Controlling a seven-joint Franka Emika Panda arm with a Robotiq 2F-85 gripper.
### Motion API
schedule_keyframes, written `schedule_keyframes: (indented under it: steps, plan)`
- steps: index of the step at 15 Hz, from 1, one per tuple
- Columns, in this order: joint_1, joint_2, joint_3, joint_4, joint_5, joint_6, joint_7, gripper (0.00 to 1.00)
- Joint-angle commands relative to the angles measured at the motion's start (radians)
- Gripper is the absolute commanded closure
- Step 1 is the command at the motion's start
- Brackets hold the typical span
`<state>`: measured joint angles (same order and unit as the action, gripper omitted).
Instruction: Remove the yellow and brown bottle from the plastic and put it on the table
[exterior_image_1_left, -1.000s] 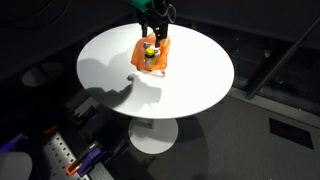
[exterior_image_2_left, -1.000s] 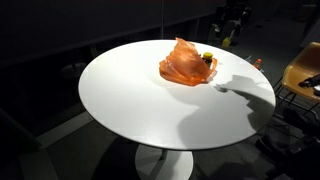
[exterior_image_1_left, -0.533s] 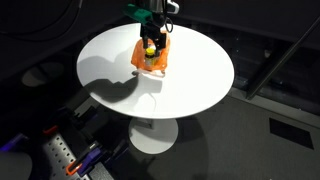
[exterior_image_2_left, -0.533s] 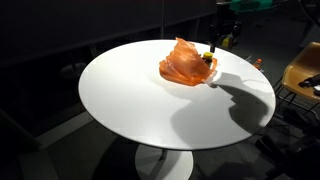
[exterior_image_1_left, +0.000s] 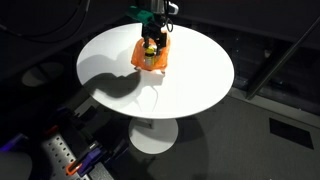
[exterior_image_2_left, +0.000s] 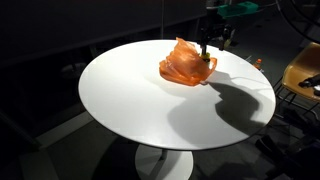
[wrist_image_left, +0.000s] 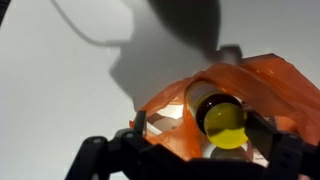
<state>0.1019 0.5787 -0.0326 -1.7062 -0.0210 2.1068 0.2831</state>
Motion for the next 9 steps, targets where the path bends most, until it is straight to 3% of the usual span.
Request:
schedule_keyframes:
  steps: [1, 9]
  plan:
    - [0.024, 0.034, -0.012, 0.06, -0.032, -0.046, 0.044, 0.0]
    - [0.035, 0.03, -0.01, 0.07, -0.025, -0.053, 0.072, 0.0]
